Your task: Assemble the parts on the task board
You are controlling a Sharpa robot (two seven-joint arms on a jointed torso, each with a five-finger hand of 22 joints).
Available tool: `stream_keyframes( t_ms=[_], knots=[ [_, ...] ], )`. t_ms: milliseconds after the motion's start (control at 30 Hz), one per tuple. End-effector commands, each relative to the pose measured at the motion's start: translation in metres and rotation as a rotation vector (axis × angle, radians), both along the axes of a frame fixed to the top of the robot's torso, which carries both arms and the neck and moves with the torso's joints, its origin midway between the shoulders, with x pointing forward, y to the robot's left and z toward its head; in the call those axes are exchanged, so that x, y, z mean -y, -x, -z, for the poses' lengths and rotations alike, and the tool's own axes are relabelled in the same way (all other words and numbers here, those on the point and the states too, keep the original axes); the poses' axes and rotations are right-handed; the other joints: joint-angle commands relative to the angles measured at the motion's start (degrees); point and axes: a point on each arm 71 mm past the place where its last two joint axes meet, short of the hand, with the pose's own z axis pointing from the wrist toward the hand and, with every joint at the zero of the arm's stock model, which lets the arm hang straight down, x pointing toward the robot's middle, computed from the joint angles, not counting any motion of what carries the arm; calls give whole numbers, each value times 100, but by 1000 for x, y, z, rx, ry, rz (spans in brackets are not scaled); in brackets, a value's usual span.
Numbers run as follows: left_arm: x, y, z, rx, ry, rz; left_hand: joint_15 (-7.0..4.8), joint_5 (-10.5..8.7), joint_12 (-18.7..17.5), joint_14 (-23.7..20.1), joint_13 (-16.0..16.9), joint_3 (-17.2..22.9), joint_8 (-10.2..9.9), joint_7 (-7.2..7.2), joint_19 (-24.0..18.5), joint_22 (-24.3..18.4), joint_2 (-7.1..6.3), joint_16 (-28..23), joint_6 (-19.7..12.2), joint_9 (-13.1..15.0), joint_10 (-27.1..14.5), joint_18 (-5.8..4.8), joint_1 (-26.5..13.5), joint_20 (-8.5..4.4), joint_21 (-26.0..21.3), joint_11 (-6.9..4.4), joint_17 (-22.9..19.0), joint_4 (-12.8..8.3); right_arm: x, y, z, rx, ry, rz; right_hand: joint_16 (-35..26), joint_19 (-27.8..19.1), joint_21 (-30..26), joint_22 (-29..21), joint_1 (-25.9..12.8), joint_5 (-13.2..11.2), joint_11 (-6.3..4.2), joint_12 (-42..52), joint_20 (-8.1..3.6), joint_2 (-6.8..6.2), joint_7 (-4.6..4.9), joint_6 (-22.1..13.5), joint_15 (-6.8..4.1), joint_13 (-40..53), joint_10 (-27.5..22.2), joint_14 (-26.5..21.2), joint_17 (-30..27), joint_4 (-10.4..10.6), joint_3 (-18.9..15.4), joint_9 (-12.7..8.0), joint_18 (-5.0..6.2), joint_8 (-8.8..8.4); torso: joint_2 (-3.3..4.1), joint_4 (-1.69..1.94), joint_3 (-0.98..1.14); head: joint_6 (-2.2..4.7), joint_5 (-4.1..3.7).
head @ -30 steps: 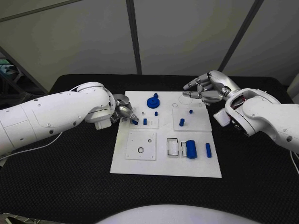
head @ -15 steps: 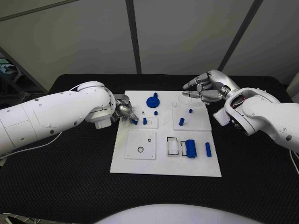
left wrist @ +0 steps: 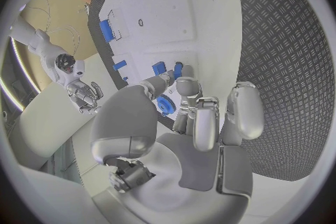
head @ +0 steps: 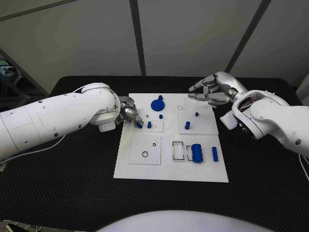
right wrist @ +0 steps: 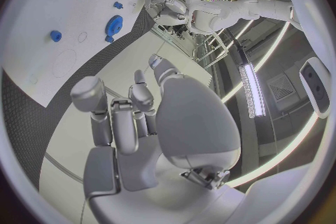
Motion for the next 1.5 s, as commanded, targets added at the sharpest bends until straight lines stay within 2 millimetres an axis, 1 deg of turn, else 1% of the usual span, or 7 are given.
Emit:
stream_keyframes(
  t_ms=[33,367,567,700,1133,1333,1500],
  knots=[
    [1,4,8,-42,-41,17,-50,-13,42,521,17,-172,12,-24,51,16,-15,28,50,-48,40,224,-108,0,36,-7,1204,98,-1,0,-1,1,-3,-6,-37,-22,-30,-5,-20,6,-17,-21,-21,29,-1,-46,-24,-9,-31,487,1091,35,-11,-10,78,24,-2,-2,1,-4,-9],
    [2,2,9,-44,-45,13,-60,-13,104,522,92,-516,1,-33,88,84,0,30,130,-174,70,210,-297,-14,77,-14,1207,299,0,0,-1,2,-3,-5,-37,-22,-30,-5,-20,6,-17,-21,-21,29,-1,-46,-24,-9,-31,487,1091,35,-11,-10,78,24,-4,1,-1,-15,-26],
    [1,1,10,-42,-45,7,-57,-14,137,522,129,-968,0,-30,101,115,-24,30,198,-279,87,203,-490,-11,87,-12,1207,505,0,0,-1,2,-3,-5,-42,-29,-43,-24,-30,4,-16,-32,-21,30,0,-49,-23,-23,-41,485,1083,44,-14,-11,81,28,0,0,1,-15,-26],
    [0,0,10,-40,-44,1,-50,-13,122,522,109,-1236,-3,-21,86,99,8,31,218,-336,74,209,-570,-9,64,-1,1208,632,0,0,-1,2,-2,-3,-45,-37,-51,-38,-32,4,-16,-35,-21,29,0,-49,-23,-26,-44,484,1078,45,-15,-11,84,28,-5,3,-1,-4,-38],
    [-6,1,8,-23,-35,-19,-51,-2,127,522,114,-1902,7,-20,78,99,24,30,237,-466,66,215,-612,-6,38,1,1208,878,1,0,-1,1,-1,-2,-55,-51,-68,-66,-41,4,-14,-37,-21,28,2,-53,-23,-29,-47,479,1062,52,-19,-12,89,27,-6,3,-6,14,-49],
    [-10,-1,-1,19,-2,-43,-33,6,-84,518,-167,-2161,-2,18,-34,-74,21,22,113,-518,-103,259,-496,3,-121,33,1197,932,2,-1,-1,1,0,-1,-57,-53,-71,-69,-42,5,-14,-37,-21,28,2,-53,-23,-29,-47,479,1060,53,-19,-12,90,27,-5,5,0,23,-53],
    [-11,-6,-14,81,56,-74,19,10,-369,513,-562,-2589,16,75,-176,-286,-95,12,-51,-563,-366,313,-413,42,-329,93,1183,1108,2,-1,0,1,1,2,-67,-65,-85,-92,-47,5,-13,-41,-21,28,2,-55,-22,-33,-51,474,1043,57,-21,-12,94,28,-4,4,-3,32,-59]
  ],
)
